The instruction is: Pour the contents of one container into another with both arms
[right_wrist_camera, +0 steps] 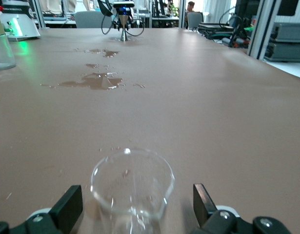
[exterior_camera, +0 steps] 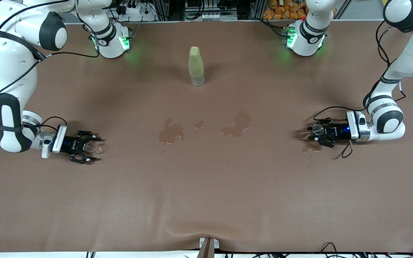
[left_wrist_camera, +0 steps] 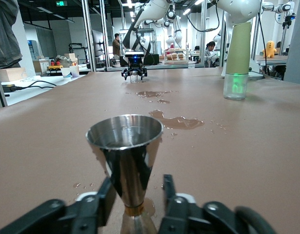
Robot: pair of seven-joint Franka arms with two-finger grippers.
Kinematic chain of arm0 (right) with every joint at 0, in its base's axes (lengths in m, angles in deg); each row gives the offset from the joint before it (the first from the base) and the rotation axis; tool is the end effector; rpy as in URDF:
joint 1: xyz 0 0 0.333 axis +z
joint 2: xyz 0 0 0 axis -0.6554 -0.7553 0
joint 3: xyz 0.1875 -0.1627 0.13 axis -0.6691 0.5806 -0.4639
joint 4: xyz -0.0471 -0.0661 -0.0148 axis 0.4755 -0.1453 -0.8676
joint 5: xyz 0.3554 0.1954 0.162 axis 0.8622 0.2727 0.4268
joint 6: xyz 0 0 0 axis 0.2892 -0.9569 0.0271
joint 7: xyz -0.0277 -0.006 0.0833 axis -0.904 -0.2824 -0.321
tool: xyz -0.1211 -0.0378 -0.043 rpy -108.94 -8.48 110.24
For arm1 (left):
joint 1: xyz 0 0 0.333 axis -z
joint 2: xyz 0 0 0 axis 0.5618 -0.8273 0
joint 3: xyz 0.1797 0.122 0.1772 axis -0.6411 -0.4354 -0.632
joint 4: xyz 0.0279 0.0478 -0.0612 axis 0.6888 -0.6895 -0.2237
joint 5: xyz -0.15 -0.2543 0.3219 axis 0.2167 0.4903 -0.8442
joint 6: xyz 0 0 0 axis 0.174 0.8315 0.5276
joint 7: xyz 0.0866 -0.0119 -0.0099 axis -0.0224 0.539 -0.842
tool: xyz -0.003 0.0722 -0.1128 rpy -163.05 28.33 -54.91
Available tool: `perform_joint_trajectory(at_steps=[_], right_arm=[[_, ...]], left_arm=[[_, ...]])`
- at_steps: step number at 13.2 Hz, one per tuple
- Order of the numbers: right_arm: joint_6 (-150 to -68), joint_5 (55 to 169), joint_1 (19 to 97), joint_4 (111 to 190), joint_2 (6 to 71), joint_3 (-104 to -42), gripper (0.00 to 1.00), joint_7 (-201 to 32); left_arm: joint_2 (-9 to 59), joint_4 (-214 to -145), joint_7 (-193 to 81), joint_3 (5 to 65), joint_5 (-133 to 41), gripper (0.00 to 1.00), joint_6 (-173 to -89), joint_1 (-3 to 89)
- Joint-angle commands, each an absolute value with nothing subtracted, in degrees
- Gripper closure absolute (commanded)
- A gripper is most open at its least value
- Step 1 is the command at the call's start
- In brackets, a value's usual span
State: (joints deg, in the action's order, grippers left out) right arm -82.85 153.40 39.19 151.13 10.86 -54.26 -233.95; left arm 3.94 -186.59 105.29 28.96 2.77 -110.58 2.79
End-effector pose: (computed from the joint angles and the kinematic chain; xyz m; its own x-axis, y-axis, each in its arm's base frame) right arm 0.5675 -0.1419 0.0188 0.0039 0.4088 0.9126 0.9956 -0.0868 0.0347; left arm 0.5336 0.0589 0.0205 -0.0577 -0.2036 0.9773 -0.9975 0.0520 -0.0481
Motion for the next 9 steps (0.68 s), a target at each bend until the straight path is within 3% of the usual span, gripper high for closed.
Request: perform_joint_trajectory(at_steps=[1,2,5,9], right_arm=[[-82.57,147.53,38.93,150.81,13.66,-52.26,0.0,-227.36],[-82.57,145.24,38.93,150.55,14.8,-51.55,0.0,-223.66],[-83.1,138.12,39.19,149.23,19.19,-49.35,0.0,-213.21],[-84.16,124.24,39.19,149.23,29.82,-49.17,0.0,-192.48]], left_arm=[[3.95,-186.26,106.09,29.08,1.1,0.08,-109.64,2.36],[3.95,-186.17,106.09,29.08,1.02,0.0,-109.56,2.28],[4.48,-185.21,106.0,29.0,-1.7,0.0,-109.64,1.75],[6.06,-180.57,105.56,29.08,-9.07,0.0,-109.64,1.84]])
